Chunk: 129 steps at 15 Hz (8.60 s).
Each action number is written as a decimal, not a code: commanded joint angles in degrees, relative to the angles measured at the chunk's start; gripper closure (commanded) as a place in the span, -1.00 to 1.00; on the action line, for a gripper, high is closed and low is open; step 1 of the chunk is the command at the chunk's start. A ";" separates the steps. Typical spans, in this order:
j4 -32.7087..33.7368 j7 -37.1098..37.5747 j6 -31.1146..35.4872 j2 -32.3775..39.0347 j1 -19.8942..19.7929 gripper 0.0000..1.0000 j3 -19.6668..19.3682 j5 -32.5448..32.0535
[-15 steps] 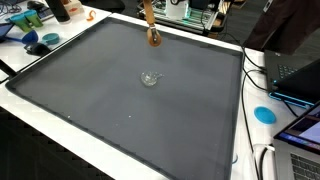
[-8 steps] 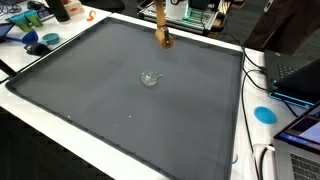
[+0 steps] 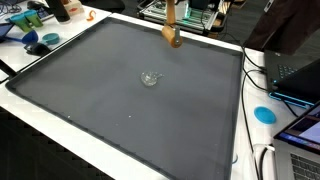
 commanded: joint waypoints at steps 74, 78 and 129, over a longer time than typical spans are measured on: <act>12.80 -4.13 2.75 27.57 0.94 0.51 3.07 -23.29; 13.32 -3.26 3.39 28.18 0.53 0.51 2.58 -22.87; 24.44 11.07 3.12 33.92 -2.44 0.51 -3.85 -19.77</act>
